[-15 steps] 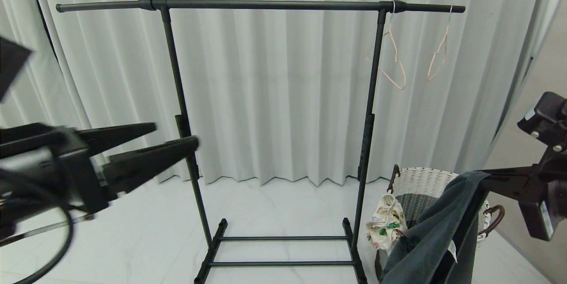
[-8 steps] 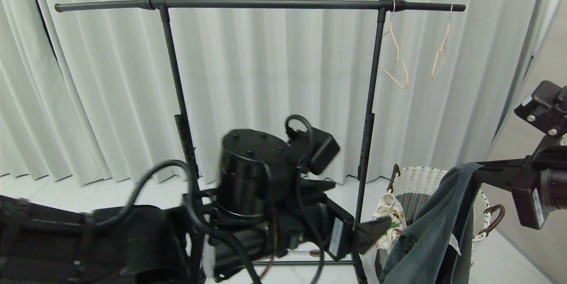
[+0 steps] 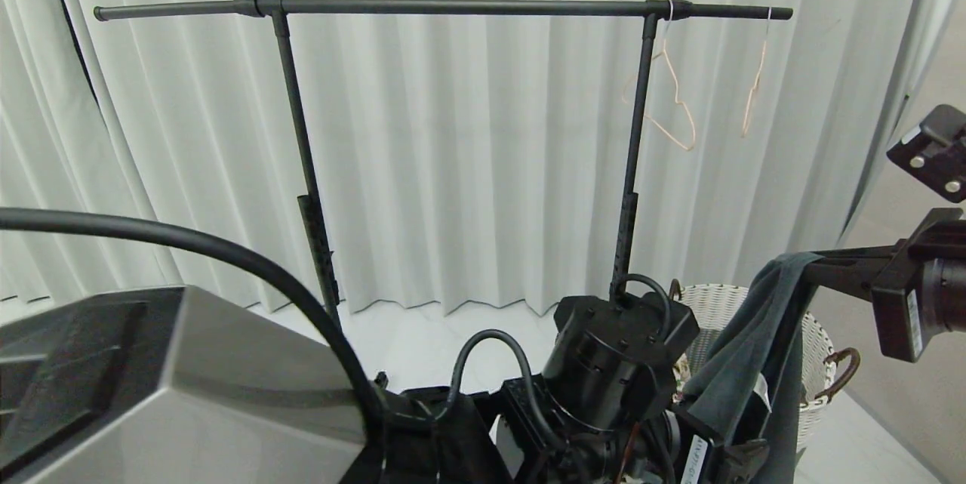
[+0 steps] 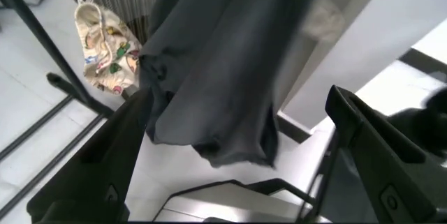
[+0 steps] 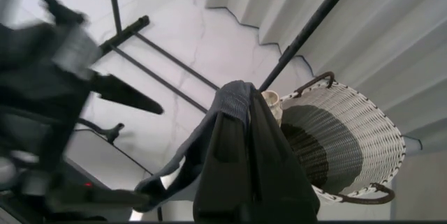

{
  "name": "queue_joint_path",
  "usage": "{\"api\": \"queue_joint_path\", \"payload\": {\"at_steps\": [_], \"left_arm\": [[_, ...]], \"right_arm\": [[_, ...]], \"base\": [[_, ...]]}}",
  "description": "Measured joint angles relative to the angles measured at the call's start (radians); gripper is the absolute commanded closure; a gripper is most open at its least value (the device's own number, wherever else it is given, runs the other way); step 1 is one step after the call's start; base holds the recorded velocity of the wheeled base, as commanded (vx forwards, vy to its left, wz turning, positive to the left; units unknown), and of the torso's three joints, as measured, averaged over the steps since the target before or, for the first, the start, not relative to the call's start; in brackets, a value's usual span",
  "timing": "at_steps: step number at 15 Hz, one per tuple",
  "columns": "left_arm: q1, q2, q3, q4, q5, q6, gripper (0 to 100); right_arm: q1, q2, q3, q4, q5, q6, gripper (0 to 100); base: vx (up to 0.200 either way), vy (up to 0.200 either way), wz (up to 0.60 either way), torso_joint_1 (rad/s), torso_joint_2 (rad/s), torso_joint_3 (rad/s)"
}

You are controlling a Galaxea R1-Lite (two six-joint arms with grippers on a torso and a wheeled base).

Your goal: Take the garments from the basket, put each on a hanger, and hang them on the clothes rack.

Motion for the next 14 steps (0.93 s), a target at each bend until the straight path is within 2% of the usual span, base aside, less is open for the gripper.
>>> {"api": "queue_joint_path", "payload": {"at_steps": [5, 9, 12, 14], "left_arm": [[0.033, 0.114, -0.063, -0.001, 0.019, -0.009, 0], [0.025, 0.199, -0.127, -0.002, 0.150, -0.129, 0], [0.021, 0.234, -0.134, -0.001, 0.170, -0.125, 0], [0.024, 0.241, -0.126, -0.001, 0.208, -0.096, 0]], "right_arm": [[0.000, -0.008, -0.005, -0.001, 0.000, 0.000, 100], [0.001, -0.010, -0.017, -0.001, 0.000, 0.000, 100], [0.001, -0.010, -0.018, -0.001, -0.002, 0.000, 100], [0.000, -0.010, -0.016, 0.001, -0.006, 0.000, 100]], "base": [[0.000, 0.000, 0.00, 0.000, 0.00, 0.000], [0.000, 0.000, 0.00, 0.000, 0.00, 0.000], [0.000, 0.000, 0.00, 0.000, 0.00, 0.000], [0.000, 0.000, 0.00, 0.000, 0.00, 0.000]]}}
